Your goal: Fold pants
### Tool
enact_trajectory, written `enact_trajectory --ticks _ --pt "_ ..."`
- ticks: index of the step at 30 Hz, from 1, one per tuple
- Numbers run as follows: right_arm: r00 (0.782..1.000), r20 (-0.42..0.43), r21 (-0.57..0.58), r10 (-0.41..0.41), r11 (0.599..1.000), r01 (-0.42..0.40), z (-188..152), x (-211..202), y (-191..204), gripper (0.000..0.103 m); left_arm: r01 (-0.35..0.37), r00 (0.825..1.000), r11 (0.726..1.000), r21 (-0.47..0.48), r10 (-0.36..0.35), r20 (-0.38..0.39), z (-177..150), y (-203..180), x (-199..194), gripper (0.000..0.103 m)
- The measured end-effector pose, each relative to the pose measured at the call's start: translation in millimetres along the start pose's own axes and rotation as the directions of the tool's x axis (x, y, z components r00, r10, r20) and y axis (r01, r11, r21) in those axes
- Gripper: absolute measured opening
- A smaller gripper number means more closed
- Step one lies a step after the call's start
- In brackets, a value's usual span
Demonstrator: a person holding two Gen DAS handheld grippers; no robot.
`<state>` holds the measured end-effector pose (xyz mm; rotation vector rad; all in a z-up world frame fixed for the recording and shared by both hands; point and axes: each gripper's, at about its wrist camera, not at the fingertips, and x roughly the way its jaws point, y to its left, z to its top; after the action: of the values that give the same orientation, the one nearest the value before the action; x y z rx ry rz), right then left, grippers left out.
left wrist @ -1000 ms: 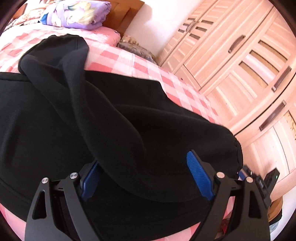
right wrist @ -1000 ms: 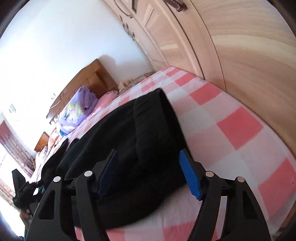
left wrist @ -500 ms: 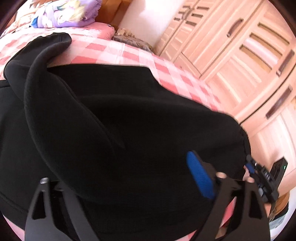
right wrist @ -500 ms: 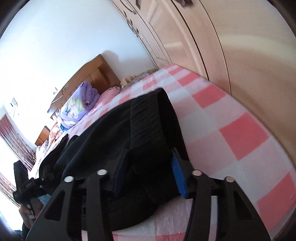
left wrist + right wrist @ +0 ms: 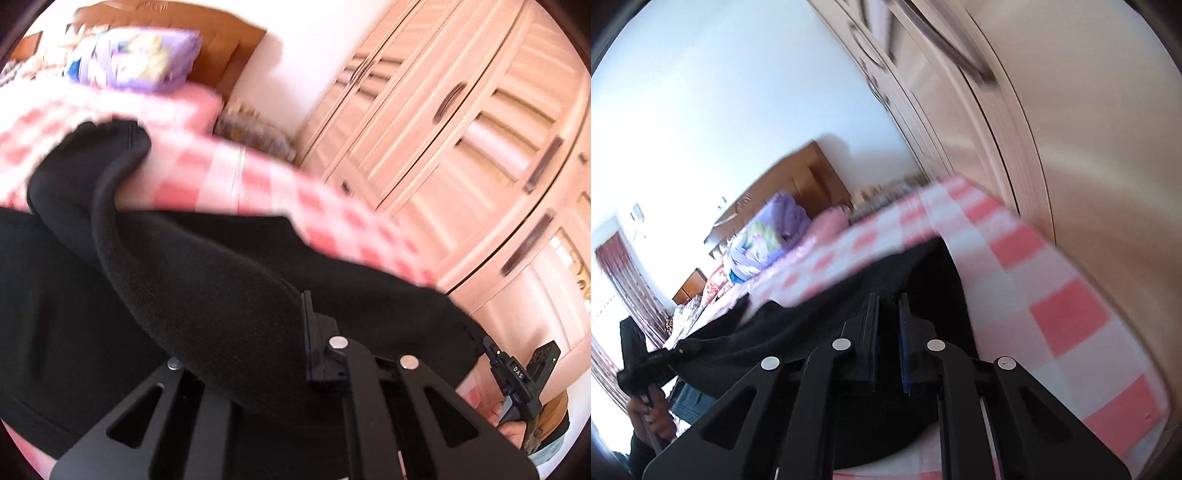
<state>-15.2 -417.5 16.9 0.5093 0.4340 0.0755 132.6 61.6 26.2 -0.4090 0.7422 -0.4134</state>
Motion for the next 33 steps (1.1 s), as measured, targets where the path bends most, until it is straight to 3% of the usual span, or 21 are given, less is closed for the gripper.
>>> enact_trajectory --ticks 2,4,8,12,25,27,30,33 --pt "0.999 0.025 -0.017 0.021 1.0 -0.021 6 -15 8 0.01 0.051 0.999 0.998 -0.022 -0.051 0.004 5 2 -17 0.008" --pt "1.0 0.018 -0.035 0.022 0.999 -0.021 6 -22 13 0.01 0.056 0.998 0.998 -0.02 -0.057 -0.015 0 4 -23 0.008" --pt "0.997 -0.076 -0.047 -0.036 0.998 0.032 -19 -17 4 0.01 -0.02 0.993 0.999 0.047 0.026 -0.113 -34 10 -12 0.008" --pt "0.985 -0.157 0.009 -0.076 0.997 0.079 -47 -6 -23 0.01 -0.091 0.969 0.991 0.102 0.112 -0.22 -69 19 14 0.009" --pt "0.991 -0.112 0.027 -0.068 0.997 0.071 -45 -9 -21 0.01 -0.084 0.976 0.992 0.089 0.1 -0.193 -70 21 18 0.01" --pt "0.991 -0.104 -0.013 -0.079 0.997 0.078 -39 -11 -13 0.01 -0.077 0.977 0.993 0.094 0.094 -0.192 -67 20 15 0.011" --pt "0.981 -0.152 -0.029 -0.119 0.993 0.116 -42 -2 -16 0.01 -0.085 0.971 0.991 0.106 0.106 -0.213 -71 23 20 0.015" --pt "0.971 -0.178 -0.03 -0.162 0.987 0.159 -53 4 -26 0.013 -0.056 0.976 0.993 0.101 0.075 -0.202 -75 29 19 0.017"
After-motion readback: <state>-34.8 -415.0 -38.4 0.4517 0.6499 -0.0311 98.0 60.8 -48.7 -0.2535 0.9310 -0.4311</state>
